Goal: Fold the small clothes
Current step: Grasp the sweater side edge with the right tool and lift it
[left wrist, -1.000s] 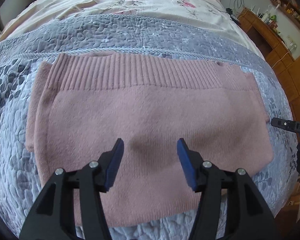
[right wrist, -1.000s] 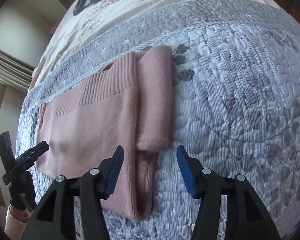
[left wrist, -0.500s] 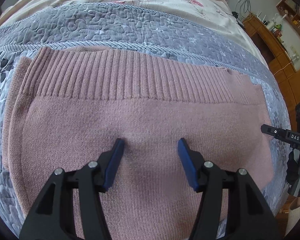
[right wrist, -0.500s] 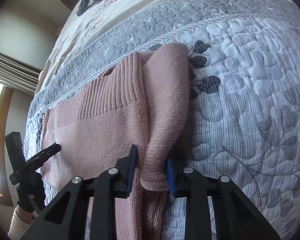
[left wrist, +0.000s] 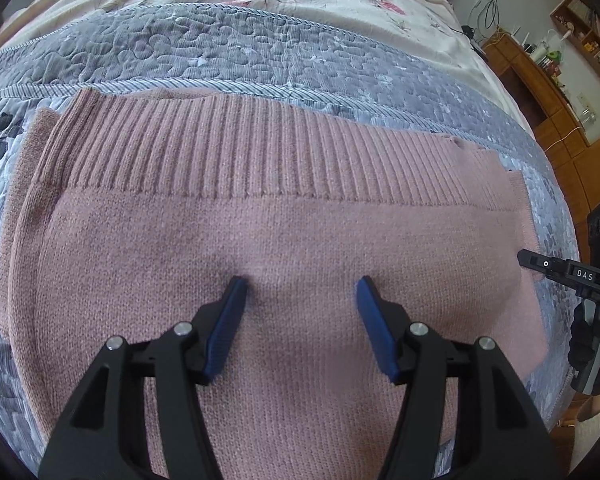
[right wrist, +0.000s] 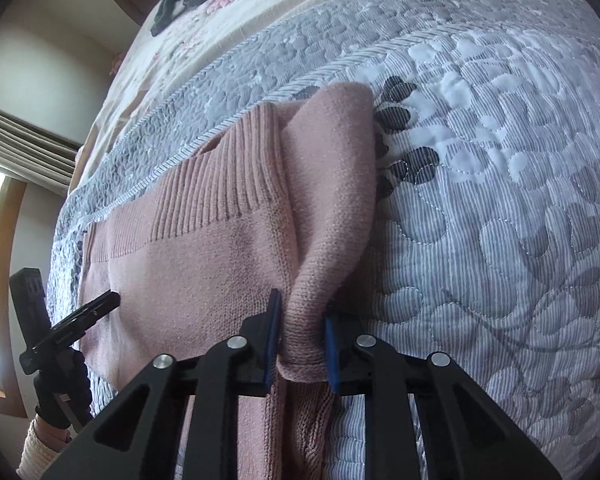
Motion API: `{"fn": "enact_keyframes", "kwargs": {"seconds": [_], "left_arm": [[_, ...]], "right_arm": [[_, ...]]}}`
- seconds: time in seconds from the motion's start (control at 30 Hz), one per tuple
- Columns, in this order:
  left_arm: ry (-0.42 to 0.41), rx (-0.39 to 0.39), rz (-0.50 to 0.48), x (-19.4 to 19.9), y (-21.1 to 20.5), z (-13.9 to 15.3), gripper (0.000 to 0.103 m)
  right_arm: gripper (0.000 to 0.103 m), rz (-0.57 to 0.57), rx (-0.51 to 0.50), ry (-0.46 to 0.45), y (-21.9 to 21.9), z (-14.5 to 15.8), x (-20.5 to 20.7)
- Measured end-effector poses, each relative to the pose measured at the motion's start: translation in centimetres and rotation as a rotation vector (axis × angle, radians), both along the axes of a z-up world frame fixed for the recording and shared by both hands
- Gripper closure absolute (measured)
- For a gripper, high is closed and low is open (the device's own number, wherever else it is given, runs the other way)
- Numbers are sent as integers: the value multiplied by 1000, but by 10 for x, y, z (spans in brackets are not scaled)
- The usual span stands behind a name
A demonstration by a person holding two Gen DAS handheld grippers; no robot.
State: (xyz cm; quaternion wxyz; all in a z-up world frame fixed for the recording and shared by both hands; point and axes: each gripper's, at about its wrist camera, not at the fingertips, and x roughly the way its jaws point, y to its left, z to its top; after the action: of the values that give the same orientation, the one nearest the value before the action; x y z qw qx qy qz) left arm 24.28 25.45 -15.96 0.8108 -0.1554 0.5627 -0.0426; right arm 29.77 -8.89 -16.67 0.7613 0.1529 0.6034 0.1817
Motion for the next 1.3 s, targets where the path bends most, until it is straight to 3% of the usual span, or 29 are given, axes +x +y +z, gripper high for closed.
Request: {"fn": "enact_keyframes", "kwargs": {"seconds": [0.17, 0.3, 0.5, 0.6, 0.77, 0.93, 1.03, 1.13, 1.3], "left_arm": [[2, -16, 4, 1, 2, 2, 44], [-1, -64, 27, -7, 11, 14, 46], [-54, -145, 43, -23, 27, 38, 46], [-71, -196, 54, -28, 34, 47, 46], [-68, -287, 82, -31, 45, 47, 46], [-50, -335, 112, -35, 51, 37, 46], [-42, -364, 125, -35, 52, 33, 46], [-43, -406, 133, -33, 50, 32, 46], [-44, -475, 115, -25, 36, 34, 46]], "right_arm": [[88, -10, 32, 17, -1, 7, 1], [89, 17, 148, -3, 5, 33, 1], [89, 140, 195, -63, 60, 80, -1], [89, 226, 149, -73, 102, 91, -5], [89, 340, 35, -41, 168, 76, -14], [89, 367, -45, -11, 193, 50, -19], [88, 363, -41, 10, 194, 40, -18], [79, 353, 17, 41, 187, 34, -15], [75, 328, 105, 70, 175, 43, -12]]}}
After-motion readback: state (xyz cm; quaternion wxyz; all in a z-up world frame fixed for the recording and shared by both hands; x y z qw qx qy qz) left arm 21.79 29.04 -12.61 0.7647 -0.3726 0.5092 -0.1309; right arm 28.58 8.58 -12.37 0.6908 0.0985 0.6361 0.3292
